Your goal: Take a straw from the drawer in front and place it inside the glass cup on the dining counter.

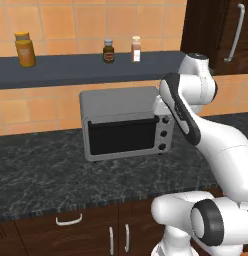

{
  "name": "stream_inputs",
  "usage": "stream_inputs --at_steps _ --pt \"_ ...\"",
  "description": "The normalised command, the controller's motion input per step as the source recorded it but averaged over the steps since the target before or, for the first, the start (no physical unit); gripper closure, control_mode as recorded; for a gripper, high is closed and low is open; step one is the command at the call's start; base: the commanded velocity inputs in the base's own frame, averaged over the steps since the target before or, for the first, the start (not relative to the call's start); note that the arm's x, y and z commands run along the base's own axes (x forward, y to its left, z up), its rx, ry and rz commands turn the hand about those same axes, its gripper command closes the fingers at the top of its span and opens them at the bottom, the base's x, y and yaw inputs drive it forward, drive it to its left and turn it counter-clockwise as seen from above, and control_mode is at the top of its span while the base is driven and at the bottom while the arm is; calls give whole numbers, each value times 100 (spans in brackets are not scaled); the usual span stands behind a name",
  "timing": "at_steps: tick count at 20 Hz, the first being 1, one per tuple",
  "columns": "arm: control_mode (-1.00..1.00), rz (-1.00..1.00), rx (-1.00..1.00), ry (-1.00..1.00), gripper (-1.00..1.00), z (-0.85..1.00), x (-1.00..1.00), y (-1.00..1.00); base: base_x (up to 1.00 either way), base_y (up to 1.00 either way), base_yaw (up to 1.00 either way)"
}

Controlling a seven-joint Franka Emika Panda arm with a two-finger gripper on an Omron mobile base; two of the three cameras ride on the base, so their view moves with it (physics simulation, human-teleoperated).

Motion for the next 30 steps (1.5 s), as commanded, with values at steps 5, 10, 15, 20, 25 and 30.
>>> stream_inputs --at_steps 5,10,15,20,25,30 --pt "100 0 0 0 -100 0 -1 0 -48 10 0" --pt "100 0 0 0 -100 0 0 0 -89 47 0" --pt "100 0 0 0 -100 0 0 0 -16 78 -27" --pt "100 0 0 0 -100 0 0 0 0 66 -64" --pt "100 0 0 0 -100 0 0 0 0 55 -68" --pt "100 0 0 0 -100 0 0 0 0 58 -66"
